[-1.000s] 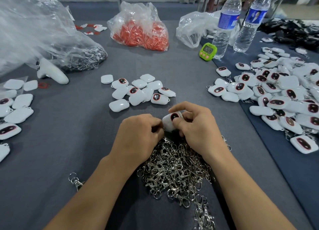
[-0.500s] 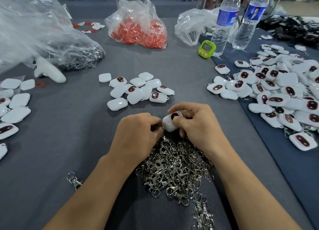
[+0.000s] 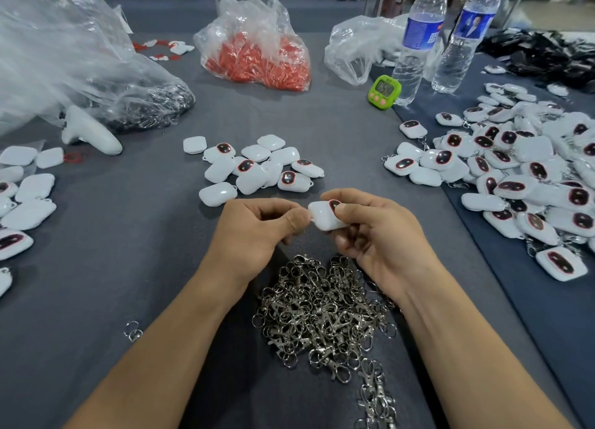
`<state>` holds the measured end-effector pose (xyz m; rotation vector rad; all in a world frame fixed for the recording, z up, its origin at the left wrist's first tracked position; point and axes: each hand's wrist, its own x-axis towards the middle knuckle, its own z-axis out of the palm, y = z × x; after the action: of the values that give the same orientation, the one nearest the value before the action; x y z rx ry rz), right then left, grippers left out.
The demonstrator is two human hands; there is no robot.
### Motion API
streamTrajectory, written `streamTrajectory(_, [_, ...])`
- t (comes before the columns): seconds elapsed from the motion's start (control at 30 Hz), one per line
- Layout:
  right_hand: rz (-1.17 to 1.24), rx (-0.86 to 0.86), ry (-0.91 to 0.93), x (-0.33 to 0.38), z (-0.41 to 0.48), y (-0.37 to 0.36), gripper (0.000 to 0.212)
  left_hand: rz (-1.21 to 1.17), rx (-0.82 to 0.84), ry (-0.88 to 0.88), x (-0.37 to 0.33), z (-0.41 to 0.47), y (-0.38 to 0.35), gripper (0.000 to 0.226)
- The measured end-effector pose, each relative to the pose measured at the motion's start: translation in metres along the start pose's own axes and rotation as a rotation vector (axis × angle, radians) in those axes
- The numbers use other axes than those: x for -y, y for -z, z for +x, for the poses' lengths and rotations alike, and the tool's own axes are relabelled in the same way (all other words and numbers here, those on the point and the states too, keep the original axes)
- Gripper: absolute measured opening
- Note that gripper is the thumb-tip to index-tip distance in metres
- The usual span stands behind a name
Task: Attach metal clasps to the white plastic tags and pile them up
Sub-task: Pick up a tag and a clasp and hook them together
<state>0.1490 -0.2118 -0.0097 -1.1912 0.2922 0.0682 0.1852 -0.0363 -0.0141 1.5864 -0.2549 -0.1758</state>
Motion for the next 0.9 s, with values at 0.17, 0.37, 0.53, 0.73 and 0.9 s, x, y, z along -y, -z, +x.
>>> streamTrajectory(0.17, [-0.014, -0.005, 0.029, -0.0023, -0.0022, -0.0019, 0.029, 0.110, 0.047, -0.041, -0.0006, -0.0011, 0.0046, 0.006])
streamTrajectory(0.37, [-0.043, -0.044, 0.048, -0.0044, -0.0039, -0.0039, 0.021, 0.640, -0.027, -0.405, 0.0066, -0.0068, 0.0030, 0.007])
streamTrajectory(0.53, [-0.021, -0.036, 0.010, -0.0024, -0.0027, -0.0037, 0.021, 0.412, -0.038, -0.177, 0.0026, -0.0045, 0.0023, 0.026])
streamTrajectory(0.73, [0.086, 0.005, -0.027, -0.0015, -0.0020, -0.0010, 0.030, 0.102, 0.120, 0.024, -0.0017, -0.0031, -0.0036, 0.015])
streamTrajectory(0.9, [0.083, -0.004, 0.001, -0.0039, -0.0045, -0.0004, 0.024, 0.353, 0.057, -0.164, 0.0011, -0.0058, -0.0016, 0.013])
